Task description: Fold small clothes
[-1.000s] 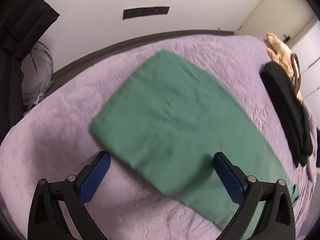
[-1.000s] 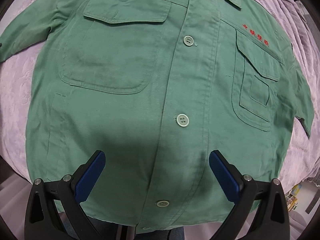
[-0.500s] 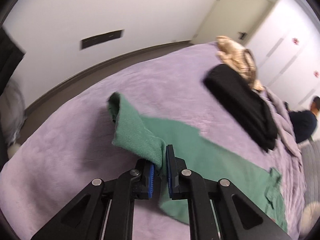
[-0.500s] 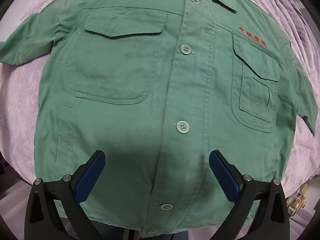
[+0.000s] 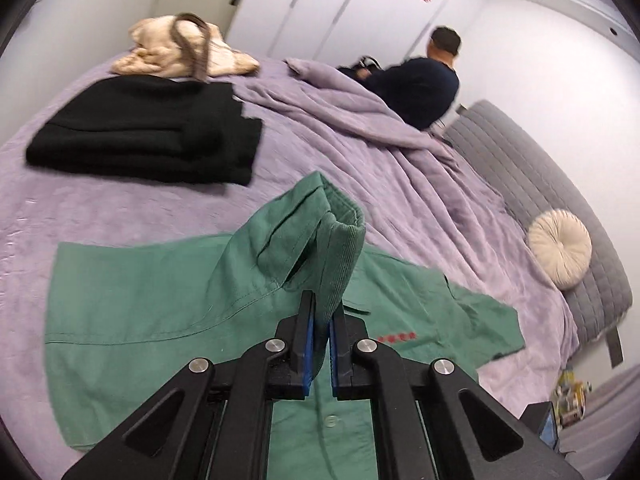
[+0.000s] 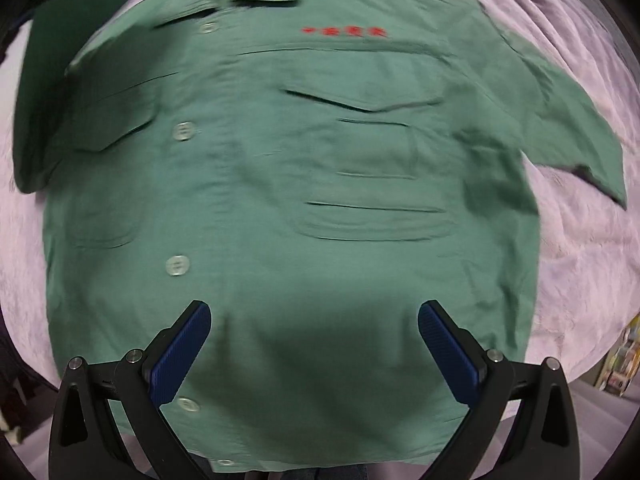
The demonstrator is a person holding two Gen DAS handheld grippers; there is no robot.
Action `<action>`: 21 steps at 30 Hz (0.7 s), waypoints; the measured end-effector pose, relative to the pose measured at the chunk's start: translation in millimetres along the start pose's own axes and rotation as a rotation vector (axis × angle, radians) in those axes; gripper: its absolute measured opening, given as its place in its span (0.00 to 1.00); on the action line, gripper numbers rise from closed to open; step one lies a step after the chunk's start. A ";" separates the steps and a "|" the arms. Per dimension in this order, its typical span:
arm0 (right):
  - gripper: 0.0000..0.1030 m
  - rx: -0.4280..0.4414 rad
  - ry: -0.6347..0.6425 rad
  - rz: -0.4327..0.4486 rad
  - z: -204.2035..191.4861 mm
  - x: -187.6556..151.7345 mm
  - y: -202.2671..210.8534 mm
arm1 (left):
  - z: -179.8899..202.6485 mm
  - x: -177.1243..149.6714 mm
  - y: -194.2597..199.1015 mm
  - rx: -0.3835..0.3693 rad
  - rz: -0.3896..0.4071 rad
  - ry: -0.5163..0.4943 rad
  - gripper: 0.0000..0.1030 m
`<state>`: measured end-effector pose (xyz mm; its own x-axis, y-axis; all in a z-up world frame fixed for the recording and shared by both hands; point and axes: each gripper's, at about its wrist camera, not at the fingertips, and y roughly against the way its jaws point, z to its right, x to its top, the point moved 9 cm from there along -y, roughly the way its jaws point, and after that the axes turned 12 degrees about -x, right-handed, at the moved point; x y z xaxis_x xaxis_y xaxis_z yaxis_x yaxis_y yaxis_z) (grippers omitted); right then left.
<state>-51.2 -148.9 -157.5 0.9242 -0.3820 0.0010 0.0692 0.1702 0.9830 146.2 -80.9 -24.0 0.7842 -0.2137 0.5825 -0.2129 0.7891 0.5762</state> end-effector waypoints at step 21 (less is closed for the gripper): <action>1.00 0.155 -0.131 -0.009 30.7 62.6 -24.5 | 10.3 -93.2 -46.2 0.256 -0.211 -0.108 0.82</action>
<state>-6.5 -204.9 -175.9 0.8663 -0.4995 0.0065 0.0088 0.0283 0.9996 77.0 -103.3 -99.0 0.7634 -0.4271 0.4845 -0.2024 0.5542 0.8074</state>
